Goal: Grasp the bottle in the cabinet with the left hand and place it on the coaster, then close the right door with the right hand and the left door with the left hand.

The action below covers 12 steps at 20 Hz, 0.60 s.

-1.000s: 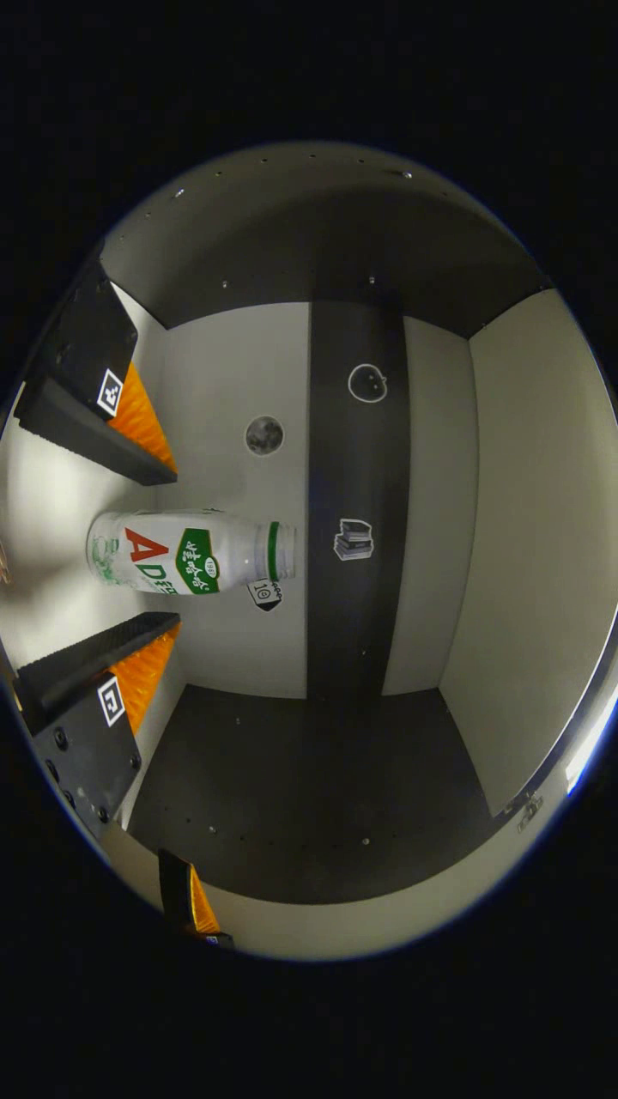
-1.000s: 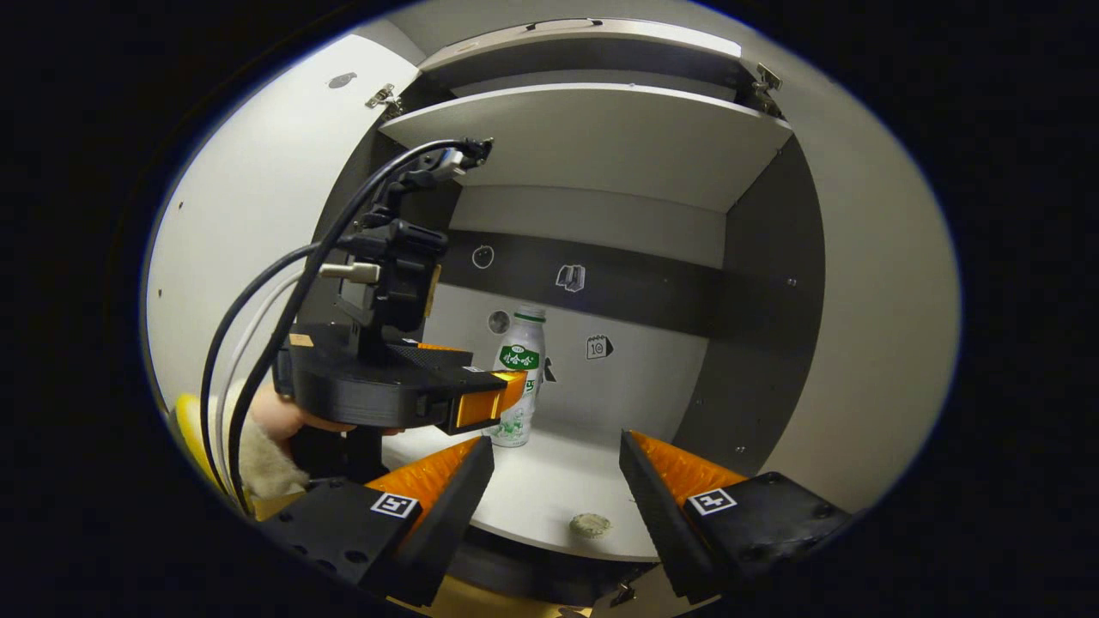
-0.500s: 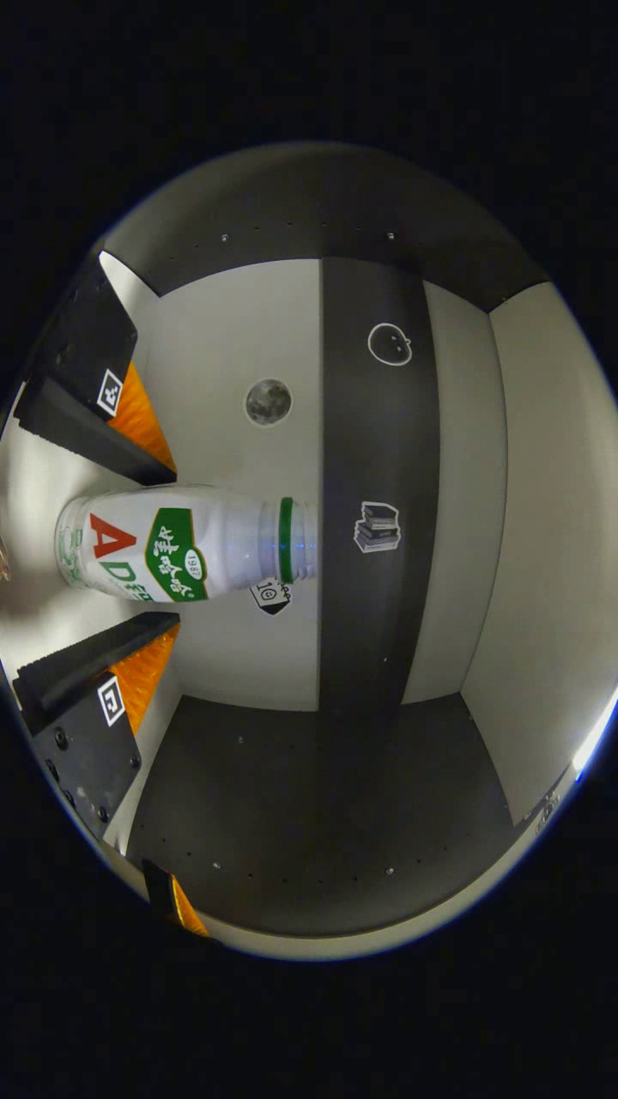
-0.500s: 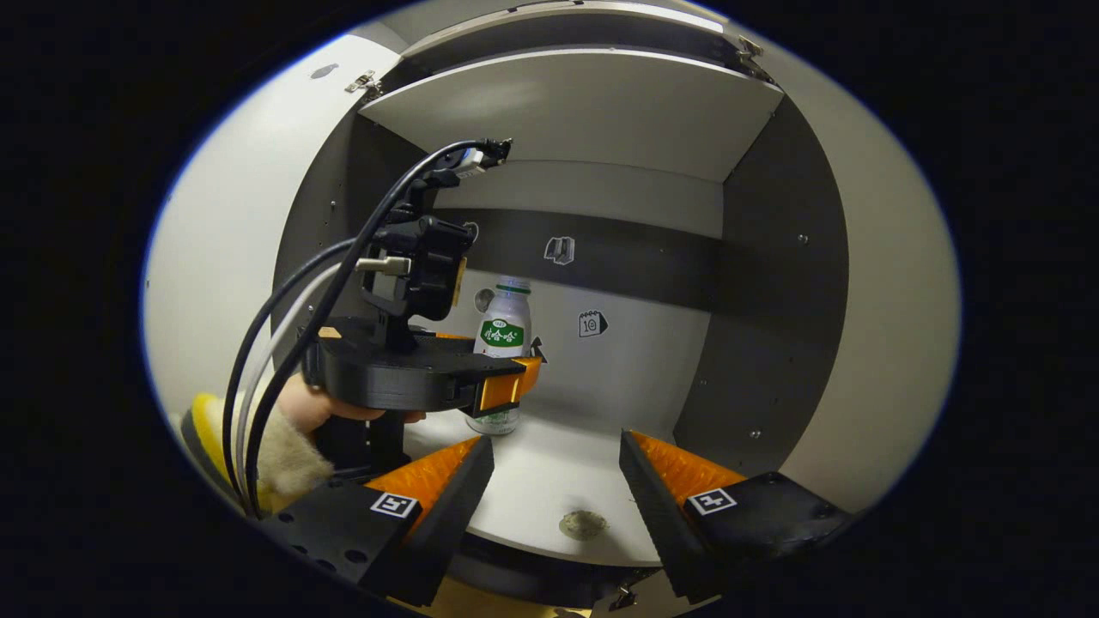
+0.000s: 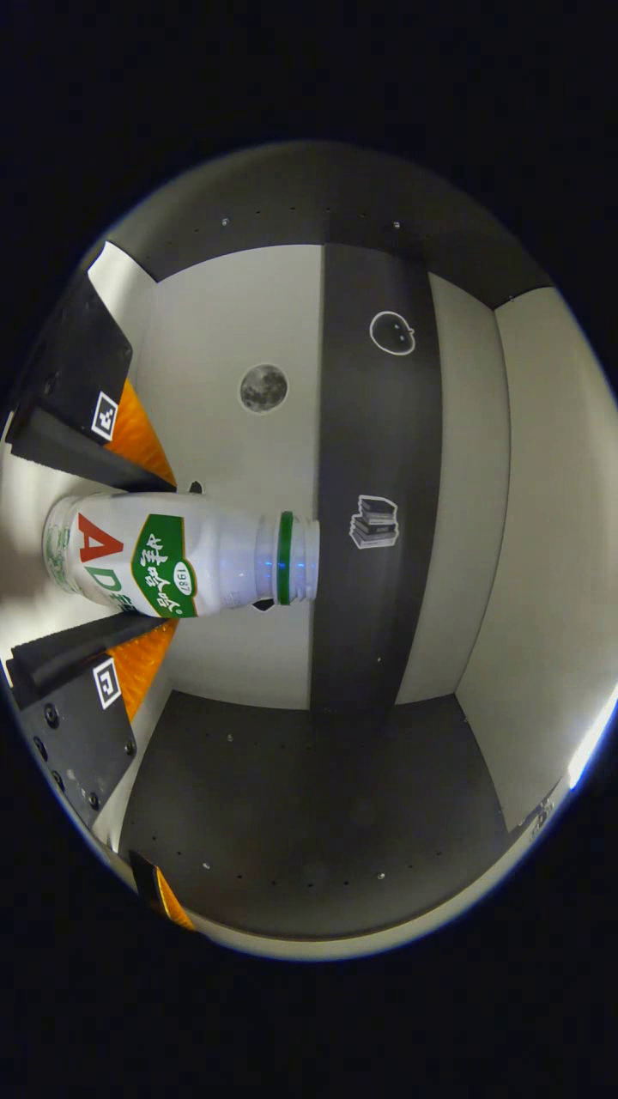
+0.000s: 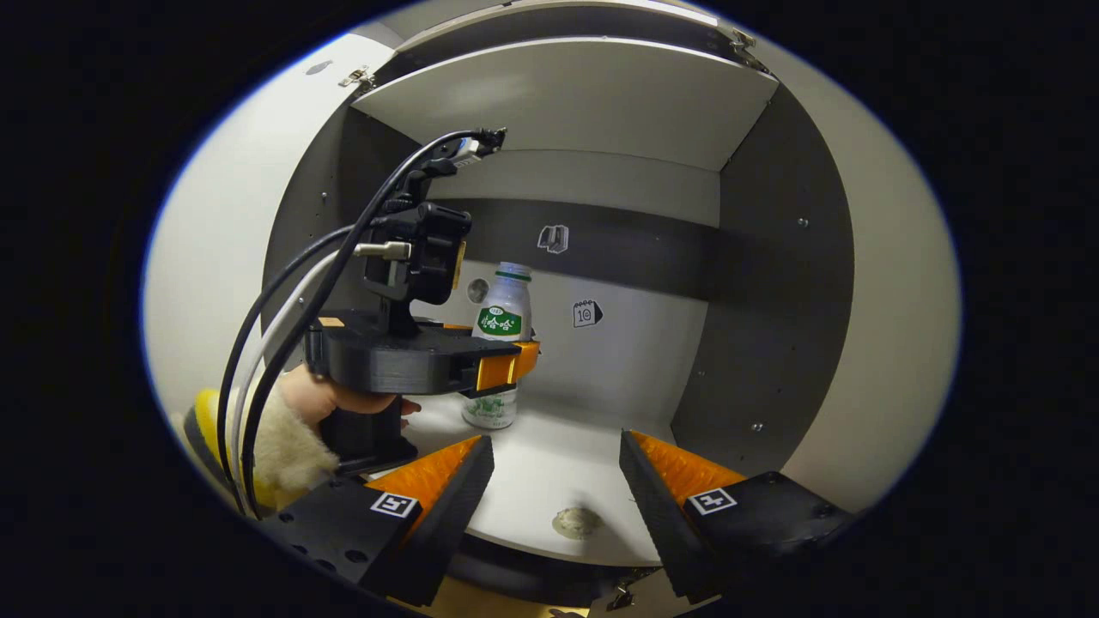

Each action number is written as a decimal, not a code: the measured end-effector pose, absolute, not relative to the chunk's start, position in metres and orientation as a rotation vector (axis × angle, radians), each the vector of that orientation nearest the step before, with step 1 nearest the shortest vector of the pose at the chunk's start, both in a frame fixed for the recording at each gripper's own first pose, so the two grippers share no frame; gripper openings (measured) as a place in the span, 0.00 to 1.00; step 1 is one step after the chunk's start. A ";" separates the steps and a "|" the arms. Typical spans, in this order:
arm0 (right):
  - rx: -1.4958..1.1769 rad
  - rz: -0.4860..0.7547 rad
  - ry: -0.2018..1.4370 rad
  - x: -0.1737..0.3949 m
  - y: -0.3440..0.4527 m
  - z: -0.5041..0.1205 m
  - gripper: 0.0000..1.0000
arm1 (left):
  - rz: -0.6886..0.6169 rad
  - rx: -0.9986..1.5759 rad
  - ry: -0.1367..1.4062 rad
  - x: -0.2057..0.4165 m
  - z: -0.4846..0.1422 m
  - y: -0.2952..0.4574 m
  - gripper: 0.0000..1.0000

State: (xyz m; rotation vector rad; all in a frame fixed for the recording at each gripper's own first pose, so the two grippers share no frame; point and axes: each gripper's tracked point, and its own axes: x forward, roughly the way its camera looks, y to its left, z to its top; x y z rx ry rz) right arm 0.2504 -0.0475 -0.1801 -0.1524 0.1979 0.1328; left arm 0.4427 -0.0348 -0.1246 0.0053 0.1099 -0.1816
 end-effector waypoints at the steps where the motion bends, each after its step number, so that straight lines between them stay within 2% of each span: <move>1: -0.154 0.133 0.191 0.247 -0.048 -0.178 0.98 | -0.182 0.004 0.096 0.441 -0.117 -0.035 0.77; 12: -0.130 0.166 0.128 0.206 -0.021 -0.131 0.98 | -0.145 0.036 0.016 0.351 -0.041 -0.018 0.76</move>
